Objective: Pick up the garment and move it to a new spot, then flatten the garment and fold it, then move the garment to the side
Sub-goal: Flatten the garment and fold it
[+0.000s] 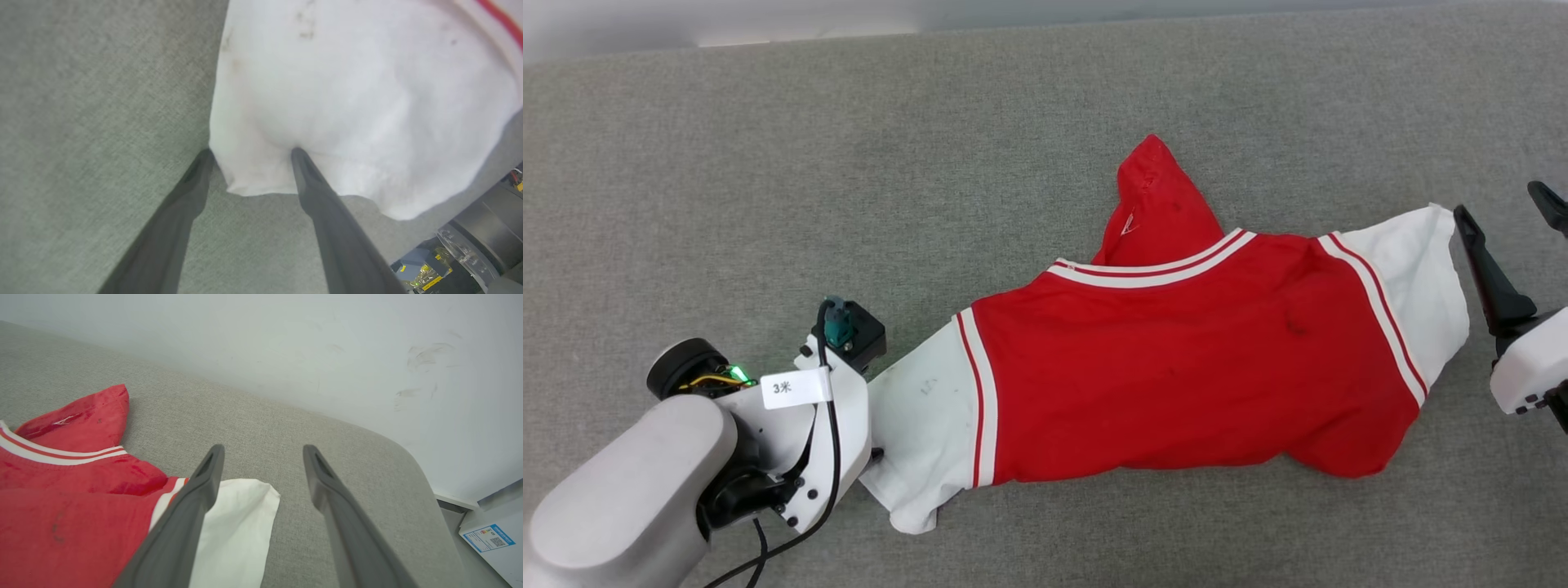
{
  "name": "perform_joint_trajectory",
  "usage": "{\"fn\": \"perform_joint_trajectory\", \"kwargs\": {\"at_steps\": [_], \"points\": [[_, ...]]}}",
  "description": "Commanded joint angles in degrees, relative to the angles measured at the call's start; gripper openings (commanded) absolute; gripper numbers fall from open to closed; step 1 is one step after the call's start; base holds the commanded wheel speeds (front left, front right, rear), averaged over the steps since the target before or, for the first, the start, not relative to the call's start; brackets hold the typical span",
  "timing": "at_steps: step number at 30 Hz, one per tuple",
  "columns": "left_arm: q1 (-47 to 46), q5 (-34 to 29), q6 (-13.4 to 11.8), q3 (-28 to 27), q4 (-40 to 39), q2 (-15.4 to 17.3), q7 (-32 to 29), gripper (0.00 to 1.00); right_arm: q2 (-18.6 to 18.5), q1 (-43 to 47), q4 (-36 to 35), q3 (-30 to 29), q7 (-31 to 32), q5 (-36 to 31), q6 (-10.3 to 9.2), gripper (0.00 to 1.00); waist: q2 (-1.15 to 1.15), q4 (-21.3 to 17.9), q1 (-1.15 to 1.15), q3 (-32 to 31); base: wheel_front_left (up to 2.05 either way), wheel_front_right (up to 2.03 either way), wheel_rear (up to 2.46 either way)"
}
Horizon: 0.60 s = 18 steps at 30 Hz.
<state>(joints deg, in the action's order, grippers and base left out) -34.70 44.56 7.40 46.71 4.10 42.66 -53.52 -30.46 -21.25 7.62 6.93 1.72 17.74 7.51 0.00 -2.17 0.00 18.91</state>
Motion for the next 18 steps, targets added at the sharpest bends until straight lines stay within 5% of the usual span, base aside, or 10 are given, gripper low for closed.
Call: {"fn": "perform_joint_trajectory", "kwargs": {"at_steps": [1,2,3,11,18], "points": [[0.85,-0.01,-0.03,1.51,1.41,-0.36,0.02,0.84,-0.21,-0.72,0.18,0.29,-0.09,0.38,-0.04,1.00,0.00,-0.22,0.00,0.17,0.00,0.00,0.00],[0.83,0.02,-0.03,2.25,1.73,-0.20,0.69,0.34,-0.56,-1.22,0.40,0.48,0.04,0.59,-0.04,1.00,0.00,-0.35,0.00,0.25,0.00,0.00,0.00],[0.78,0.18,-0.03,2.74,2.01,-0.05,1.36,0.00,-0.95,-1.67,0.55,0.63,0.16,0.90,-0.04,1.00,0.00,-0.43,0.00,0.29,0.00,0.00,0.00],[-2.33,-0.26,-0.11,0.49,-0.59,2.79,8.77,0.00,-8.05,-5.72,0.29,4.17,6.14,4.30,-0.04,1.00,0.00,0.14,0.00,-0.80,0.00,0.00,0.00],[-1.82,-0.12,-1.84,-1.75,-5.57,4.61,11.23,0.00,-19.60,-12.21,-3.21,13.54,22.25,14.26,-0.04,1.00,0.00,1.66,0.00,-0.31,0.00,0.00,0.00]]}}
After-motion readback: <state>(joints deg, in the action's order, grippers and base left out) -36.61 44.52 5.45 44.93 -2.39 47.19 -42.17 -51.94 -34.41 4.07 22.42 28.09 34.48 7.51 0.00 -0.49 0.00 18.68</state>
